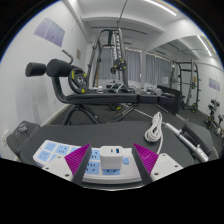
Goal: Unplug charger
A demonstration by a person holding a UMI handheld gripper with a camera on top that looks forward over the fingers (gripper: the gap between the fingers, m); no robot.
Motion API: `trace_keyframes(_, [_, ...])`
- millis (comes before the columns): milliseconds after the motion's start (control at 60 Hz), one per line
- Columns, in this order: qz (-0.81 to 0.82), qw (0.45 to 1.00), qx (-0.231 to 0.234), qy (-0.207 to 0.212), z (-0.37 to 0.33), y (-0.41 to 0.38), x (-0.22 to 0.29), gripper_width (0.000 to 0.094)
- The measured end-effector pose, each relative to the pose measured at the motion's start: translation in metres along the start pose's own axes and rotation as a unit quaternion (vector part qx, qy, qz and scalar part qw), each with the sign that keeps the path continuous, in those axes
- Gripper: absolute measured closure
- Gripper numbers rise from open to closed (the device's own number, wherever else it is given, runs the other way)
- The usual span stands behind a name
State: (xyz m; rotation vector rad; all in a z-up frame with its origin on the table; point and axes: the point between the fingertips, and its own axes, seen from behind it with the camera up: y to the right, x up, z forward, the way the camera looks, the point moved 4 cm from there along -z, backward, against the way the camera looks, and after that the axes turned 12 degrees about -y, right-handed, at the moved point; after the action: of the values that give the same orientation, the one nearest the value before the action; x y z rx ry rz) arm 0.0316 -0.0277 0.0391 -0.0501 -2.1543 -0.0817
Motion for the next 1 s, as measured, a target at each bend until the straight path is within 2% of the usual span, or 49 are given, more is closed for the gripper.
trace_keyframes(50, [0.001,1.000,0.007,0.001,0.006,-0.002,0.000,0.0136])
trace_keyframes(100, [-0.003,1.000,0.022,-0.016,0.014,-0.008,-0.009,0.0521])
trace_keyframes(117, [0.000,1.000,0.004,-0.002,0.012,0.000,-0.002,0.0649])
trace_keyframes(167, [0.001,1.000,0.010,0.009,0.009,-0.001,0.011,0.0729])
trace_keyframes(200, [-0.003,0.999,0.015,0.050,-0.004,0.000,0.036,0.0731])
trace_keyframes(250, [0.008,0.995,-0.006,0.103,-0.029,0.017,0.077,0.0733])
trace_keyframes(333, [0.042,0.992,0.006,0.122,-0.060,0.045,0.118,0.0735])
trace_keyframes(417, [0.042,0.994,-0.014,0.099,-0.066,0.087,0.136,0.0729])
trace_keyframes(517, [0.029,0.997,-0.053,0.057,-0.056,0.148,0.116,0.0729])
trace_keyframes(667, [0.033,0.996,-0.080,-0.035,-0.018,0.204,0.051,0.0728])
trace_keyframes(783, [0.043,0.992,-0.073,-0.097,0.010,0.216,-0.005,0.0720])
trace_keyframes(900, [0.036,0.987,-0.059,-0.145,0.033,0.211,-0.039,0.0617])
trace_keyframes(950, [0.033,0.989,-0.062,-0.131,0.035,0.211,-0.032,0.0570])
trace_keyframes(967, [0.031,0.988,-0.062,-0.136,0.035,0.211,-0.033,0.0530])
trace_keyframes(1000, [0.031,0.987,-0.065,-0.145,0.035,0.211,-0.033,0.0350])
